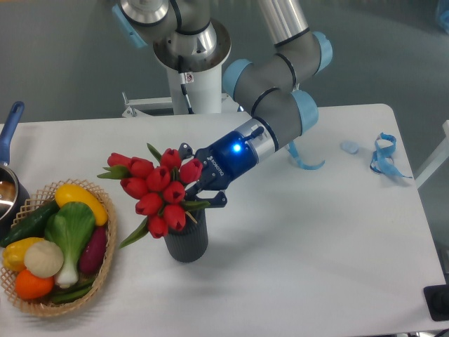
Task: Insert the flowers into the vase
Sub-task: 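Lower the tulip stems down into the vase opening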
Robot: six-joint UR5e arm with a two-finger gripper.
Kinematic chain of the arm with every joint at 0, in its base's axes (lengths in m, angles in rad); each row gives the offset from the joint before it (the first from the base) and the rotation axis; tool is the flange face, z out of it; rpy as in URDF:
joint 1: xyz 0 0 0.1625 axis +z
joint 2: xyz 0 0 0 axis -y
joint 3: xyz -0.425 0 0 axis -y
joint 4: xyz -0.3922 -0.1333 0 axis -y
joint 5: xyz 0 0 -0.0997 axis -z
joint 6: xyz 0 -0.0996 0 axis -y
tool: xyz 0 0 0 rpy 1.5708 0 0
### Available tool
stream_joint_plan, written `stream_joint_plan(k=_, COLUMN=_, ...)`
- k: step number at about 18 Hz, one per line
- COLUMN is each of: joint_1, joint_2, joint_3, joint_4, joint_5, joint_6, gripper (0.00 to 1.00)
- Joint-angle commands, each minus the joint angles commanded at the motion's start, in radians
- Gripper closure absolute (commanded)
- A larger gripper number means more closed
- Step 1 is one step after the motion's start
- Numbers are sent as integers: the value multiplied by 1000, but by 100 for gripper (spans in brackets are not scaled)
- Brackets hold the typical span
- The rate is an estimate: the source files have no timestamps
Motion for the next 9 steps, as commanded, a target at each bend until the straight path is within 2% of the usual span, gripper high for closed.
stream_joint_plan(k=4, joint_1=2, joint_2=-3, joint_3=-8, joint_4=3, joint_5=2, joint_6=5, gripper=77)
stream_joint_plan(k=9, joint_1=0, joint_2=-17, joint_3=-12, joint_4=5, joint_5=64, joint_6=9, gripper=76)
